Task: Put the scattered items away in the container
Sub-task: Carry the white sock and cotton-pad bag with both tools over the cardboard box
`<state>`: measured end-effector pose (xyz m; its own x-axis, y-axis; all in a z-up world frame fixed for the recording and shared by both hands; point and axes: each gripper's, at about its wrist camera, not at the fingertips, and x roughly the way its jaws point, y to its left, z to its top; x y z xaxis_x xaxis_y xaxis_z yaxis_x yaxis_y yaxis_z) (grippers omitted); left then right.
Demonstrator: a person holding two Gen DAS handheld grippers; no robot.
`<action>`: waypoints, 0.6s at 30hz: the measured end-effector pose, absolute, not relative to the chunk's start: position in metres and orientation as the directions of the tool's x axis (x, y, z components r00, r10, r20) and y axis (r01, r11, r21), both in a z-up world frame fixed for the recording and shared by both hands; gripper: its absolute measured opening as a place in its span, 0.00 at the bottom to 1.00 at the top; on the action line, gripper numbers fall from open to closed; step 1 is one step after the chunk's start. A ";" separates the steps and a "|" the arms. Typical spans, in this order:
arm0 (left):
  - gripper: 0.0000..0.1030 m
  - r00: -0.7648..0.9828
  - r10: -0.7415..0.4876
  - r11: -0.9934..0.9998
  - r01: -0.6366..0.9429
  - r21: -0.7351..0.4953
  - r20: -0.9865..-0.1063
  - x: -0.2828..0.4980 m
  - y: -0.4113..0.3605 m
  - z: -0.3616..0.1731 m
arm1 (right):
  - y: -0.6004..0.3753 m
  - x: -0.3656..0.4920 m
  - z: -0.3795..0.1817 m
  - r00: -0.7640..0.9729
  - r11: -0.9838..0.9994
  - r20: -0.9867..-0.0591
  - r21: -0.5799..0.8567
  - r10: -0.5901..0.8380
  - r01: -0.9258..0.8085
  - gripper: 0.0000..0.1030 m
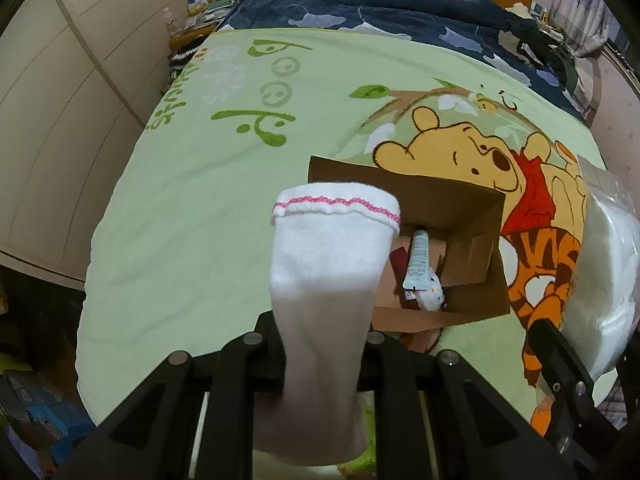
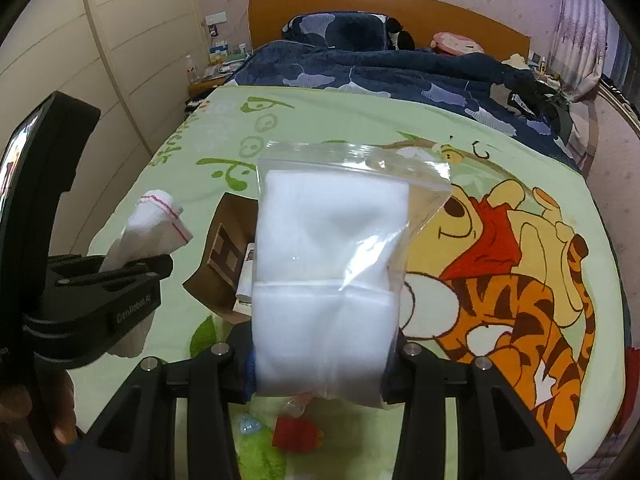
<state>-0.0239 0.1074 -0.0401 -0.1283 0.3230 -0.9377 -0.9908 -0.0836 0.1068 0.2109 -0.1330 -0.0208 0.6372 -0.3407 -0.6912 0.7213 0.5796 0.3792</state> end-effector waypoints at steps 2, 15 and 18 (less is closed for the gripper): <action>0.17 -0.131 0.319 -0.090 -0.990 0.108 -0.939 -0.025 0.111 -0.042 | -0.135 0.213 -0.022 0.636 0.579 -0.694 0.379 -0.338 0.722 0.42; 0.17 -0.146 0.294 -0.111 -0.987 0.117 -0.945 -0.026 0.128 -0.056 | -0.146 0.224 -0.030 0.624 0.562 -0.709 0.384 -0.329 0.732 0.42; 0.17 -0.148 0.290 -0.110 -0.987 0.121 -0.945 -0.025 0.131 -0.059 | -0.149 0.226 -0.032 0.621 0.558 -0.712 0.385 -0.326 0.735 0.42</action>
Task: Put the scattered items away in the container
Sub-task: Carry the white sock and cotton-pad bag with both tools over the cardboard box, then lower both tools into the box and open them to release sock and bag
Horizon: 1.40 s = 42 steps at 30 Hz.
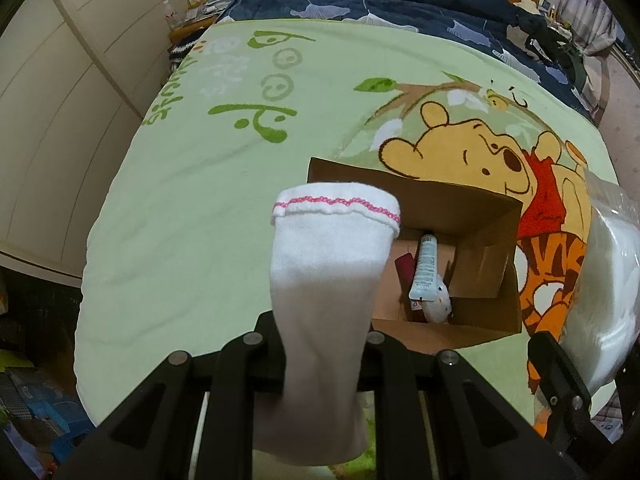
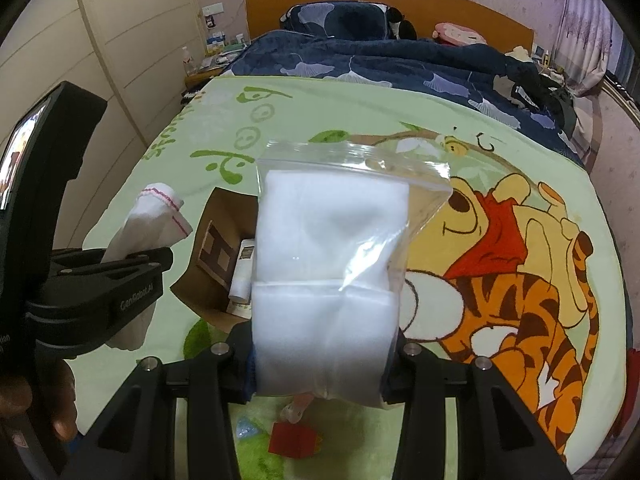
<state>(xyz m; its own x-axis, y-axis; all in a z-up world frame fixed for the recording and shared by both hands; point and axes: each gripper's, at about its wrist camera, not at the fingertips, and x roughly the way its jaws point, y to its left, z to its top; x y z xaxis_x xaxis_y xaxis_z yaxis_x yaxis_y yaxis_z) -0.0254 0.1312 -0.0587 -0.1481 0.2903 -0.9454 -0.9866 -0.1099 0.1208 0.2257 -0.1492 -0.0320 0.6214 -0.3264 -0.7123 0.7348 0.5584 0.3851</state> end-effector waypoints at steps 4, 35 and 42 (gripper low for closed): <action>0.17 -0.150 0.282 -0.104 -0.987 0.125 -0.948 -0.023 0.137 -0.065 | -0.154 0.229 -0.036 0.615 0.549 -0.719 0.386 -0.324 0.741 0.42; 0.19 -0.174 0.259 -0.037 -0.985 0.171 -0.950 -0.006 0.168 -0.092 | -0.178 0.246 -0.058 0.553 0.383 -0.728 0.414 -0.405 0.826 0.42; 0.65 -0.239 0.288 -0.009 -0.969 0.246 -0.927 0.002 0.171 -0.089 | -0.183 0.258 -0.065 0.581 0.406 -0.738 0.441 -0.343 0.800 0.51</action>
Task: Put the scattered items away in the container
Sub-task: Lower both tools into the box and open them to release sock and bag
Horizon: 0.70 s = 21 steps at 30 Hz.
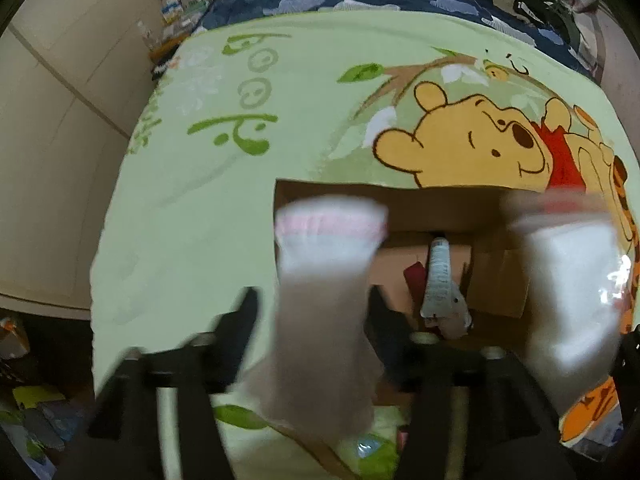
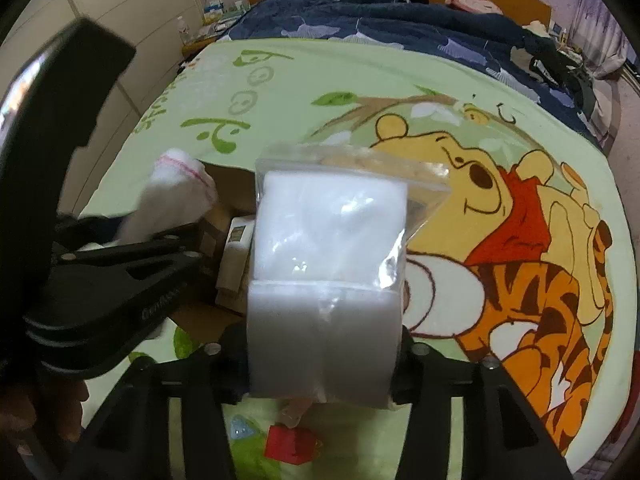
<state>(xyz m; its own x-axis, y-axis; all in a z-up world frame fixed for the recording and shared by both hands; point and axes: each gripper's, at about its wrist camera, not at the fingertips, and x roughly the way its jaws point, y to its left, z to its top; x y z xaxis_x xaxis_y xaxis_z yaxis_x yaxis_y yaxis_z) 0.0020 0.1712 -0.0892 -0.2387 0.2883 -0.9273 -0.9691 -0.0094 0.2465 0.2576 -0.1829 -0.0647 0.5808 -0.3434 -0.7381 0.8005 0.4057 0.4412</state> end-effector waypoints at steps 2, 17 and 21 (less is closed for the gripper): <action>0.75 -0.252 0.316 -0.005 -0.964 0.264 -0.915 0.003 0.170 -0.085 | -0.182 0.258 -0.063 0.585 0.408 -0.731 0.442 -0.352 0.799 0.51; 0.80 -0.265 0.338 -0.018 -0.961 0.276 -0.903 -0.001 0.169 -0.076 | -0.179 0.255 -0.048 0.596 0.412 -0.675 0.439 -0.435 0.799 0.64; 0.80 -0.264 0.343 -0.043 -0.963 0.266 -0.901 -0.009 0.169 -0.071 | -0.183 0.247 -0.048 0.605 0.391 -0.658 0.464 -0.448 0.795 0.81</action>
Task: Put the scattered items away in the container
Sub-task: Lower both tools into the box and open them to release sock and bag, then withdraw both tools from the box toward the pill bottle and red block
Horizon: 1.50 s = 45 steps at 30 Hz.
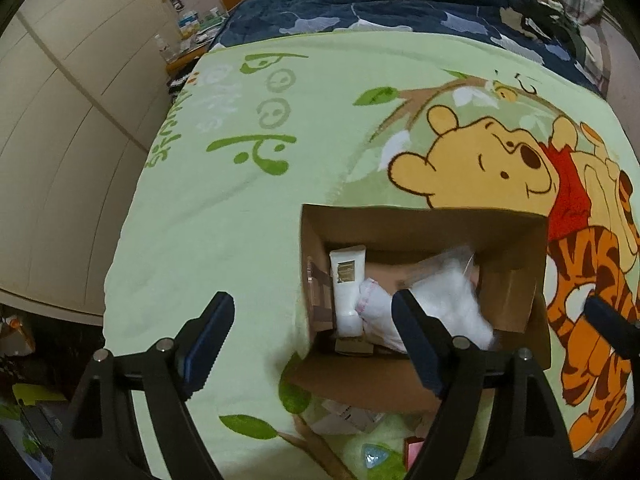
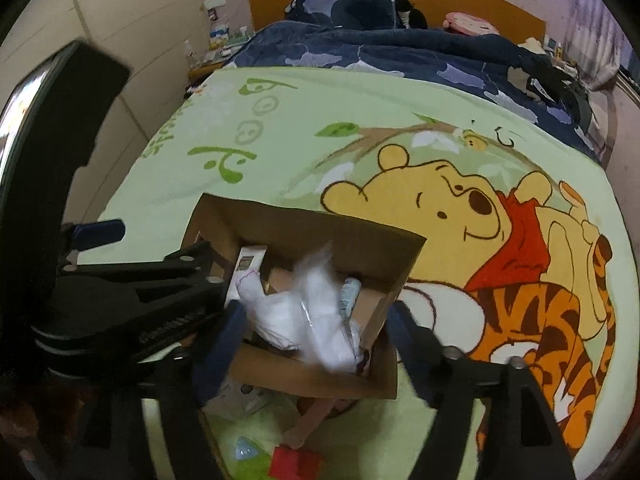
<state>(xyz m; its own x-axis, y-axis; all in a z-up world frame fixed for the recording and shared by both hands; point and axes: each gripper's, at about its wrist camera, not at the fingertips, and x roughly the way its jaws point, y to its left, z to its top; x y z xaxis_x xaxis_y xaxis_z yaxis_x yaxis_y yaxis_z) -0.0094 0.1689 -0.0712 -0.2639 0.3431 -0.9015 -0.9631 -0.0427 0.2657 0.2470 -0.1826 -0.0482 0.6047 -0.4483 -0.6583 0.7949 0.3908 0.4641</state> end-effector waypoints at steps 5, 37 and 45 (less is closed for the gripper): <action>0.80 -0.259 0.355 -0.047 -0.965 0.259 -0.898 -0.009 0.168 -0.067 | -0.181 0.240 -0.043 0.600 0.380 -0.644 0.465 -0.474 0.800 0.82; 0.90 -0.193 0.397 0.031 -0.974 0.224 -0.897 0.014 0.029 -0.037 | -0.064 0.165 -0.059 0.465 0.188 -0.635 0.455 -0.616 0.870 0.90; 0.90 -0.181 0.446 0.049 -0.973 0.226 -0.876 0.026 0.016 -0.019 | -0.043 0.156 -0.048 0.447 0.184 -0.610 0.445 -0.654 0.876 0.90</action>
